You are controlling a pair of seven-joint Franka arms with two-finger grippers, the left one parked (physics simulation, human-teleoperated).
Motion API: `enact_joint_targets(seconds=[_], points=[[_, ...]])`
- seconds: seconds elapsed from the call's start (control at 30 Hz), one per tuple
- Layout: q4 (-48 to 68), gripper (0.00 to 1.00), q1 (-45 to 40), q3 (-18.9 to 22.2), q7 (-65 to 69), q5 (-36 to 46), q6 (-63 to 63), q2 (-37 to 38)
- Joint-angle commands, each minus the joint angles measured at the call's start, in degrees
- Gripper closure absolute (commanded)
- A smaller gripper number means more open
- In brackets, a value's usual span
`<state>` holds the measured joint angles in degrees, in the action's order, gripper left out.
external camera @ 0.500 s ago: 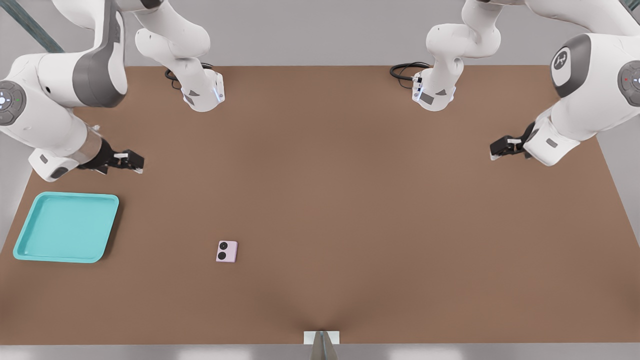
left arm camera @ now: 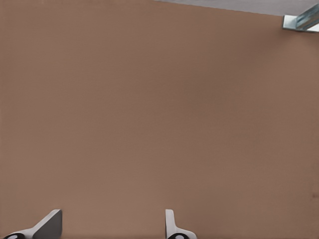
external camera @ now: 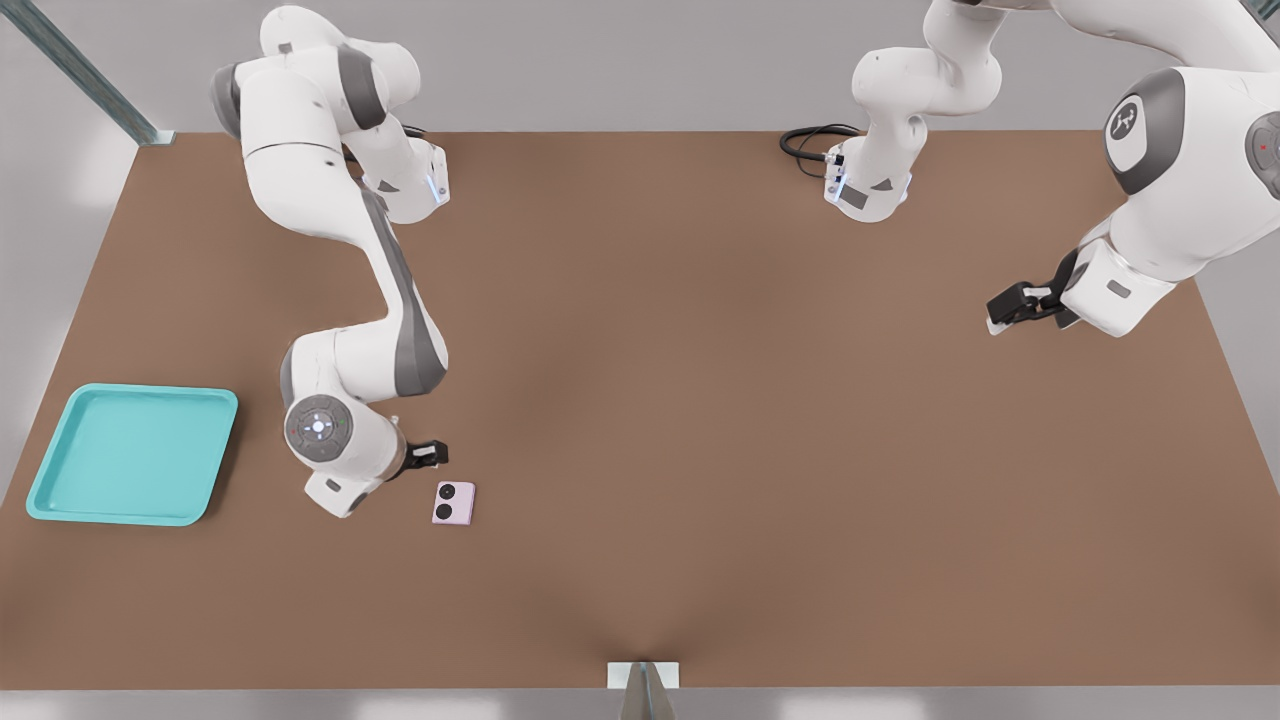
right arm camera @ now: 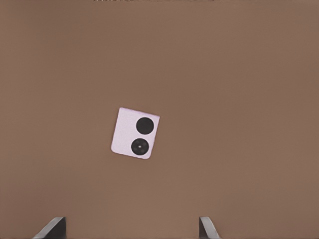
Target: Keep left arm still and place phone on the tray with right arm
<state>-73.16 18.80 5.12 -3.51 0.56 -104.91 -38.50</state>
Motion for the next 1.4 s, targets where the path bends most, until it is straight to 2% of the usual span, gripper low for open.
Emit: enact_joint_targets(seconds=[0.0,0.1,0.33,0.63,0.87,1.2,1.27,1.37], points=[[0.9,0.00,1.2,0.3,-7.3,0.1,-12.9,-3.8],[0.6,0.00,1.0,1.0,-7.2,5.7,-18.1,-7.4],[-1.6,0.00,-0.2,1.2,-7.7,11.2,-21.3,-9.8],[-5.7,0.00,-1.7,0.8,-5.5,11.2,-25.3,-10.9],[-6.9,0.00,-2.3,-1.1,-5.5,11.9,-26.7,-11.7],[-8.0,0.00,-2.3,-1.1,-5.5,11.9,-27.8,-13.0],[-8.0,0.07,-2.3,-1.1,-5.4,11.9,-27.8,-13.0],[-8.0,0.07,-2.3,-1.1,-5.4,11.9,-27.7,-13.0]])
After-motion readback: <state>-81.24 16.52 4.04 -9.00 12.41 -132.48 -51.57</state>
